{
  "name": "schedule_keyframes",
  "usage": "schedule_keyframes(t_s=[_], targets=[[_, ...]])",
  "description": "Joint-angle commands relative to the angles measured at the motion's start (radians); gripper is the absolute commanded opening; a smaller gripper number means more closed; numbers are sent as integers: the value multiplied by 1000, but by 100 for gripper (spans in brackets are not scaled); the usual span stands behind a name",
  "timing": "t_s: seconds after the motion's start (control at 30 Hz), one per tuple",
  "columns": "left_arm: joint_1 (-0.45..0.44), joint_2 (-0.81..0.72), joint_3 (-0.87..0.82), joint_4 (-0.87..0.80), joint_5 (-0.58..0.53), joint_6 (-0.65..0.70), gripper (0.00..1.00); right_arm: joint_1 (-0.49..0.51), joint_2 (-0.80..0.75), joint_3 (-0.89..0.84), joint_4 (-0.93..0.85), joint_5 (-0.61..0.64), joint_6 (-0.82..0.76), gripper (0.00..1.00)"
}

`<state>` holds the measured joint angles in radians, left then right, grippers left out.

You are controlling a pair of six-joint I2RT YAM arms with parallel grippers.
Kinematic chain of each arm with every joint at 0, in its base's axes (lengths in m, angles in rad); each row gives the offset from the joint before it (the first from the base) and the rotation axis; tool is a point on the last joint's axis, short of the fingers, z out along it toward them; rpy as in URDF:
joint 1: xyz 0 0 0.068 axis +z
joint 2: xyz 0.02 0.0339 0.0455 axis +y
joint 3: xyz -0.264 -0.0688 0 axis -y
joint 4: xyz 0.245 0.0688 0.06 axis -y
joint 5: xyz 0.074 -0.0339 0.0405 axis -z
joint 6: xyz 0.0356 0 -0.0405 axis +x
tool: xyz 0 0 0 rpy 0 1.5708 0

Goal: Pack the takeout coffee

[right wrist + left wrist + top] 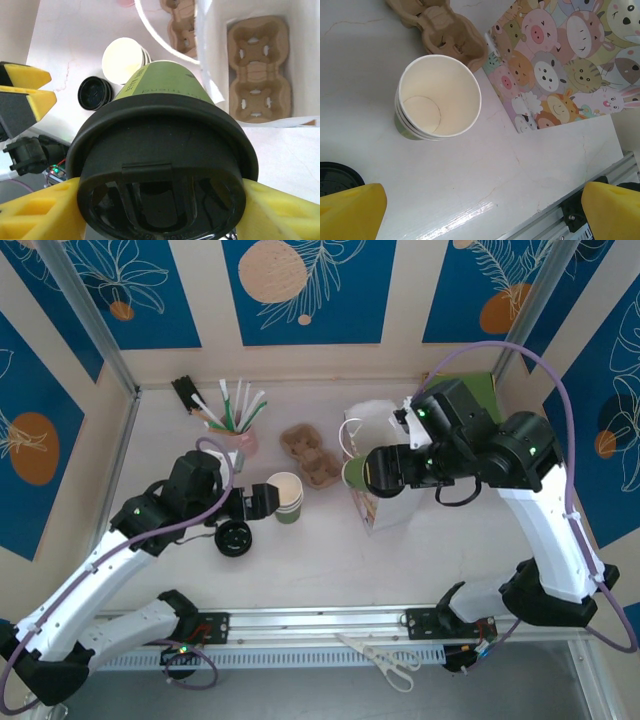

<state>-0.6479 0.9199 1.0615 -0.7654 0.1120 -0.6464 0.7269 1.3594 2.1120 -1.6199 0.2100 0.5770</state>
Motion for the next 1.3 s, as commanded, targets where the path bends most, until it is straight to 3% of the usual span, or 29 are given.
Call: schedule_keyframes(t_s=[0.0,0.43,0.63,1.27], targets=[[8,11,35,19,27,5,100,-42,-30,-12,-154,-8,-31,66],[7,40,38,44,36,-1,100,-208,-39,-24,-150,20,-102,66],[8,45,37,64,57,-1,100,-221,21,-9,-136,85,-128,66],[7,12,-4,62,102,46,100,-239,293,43,-122,103,-146,66]])
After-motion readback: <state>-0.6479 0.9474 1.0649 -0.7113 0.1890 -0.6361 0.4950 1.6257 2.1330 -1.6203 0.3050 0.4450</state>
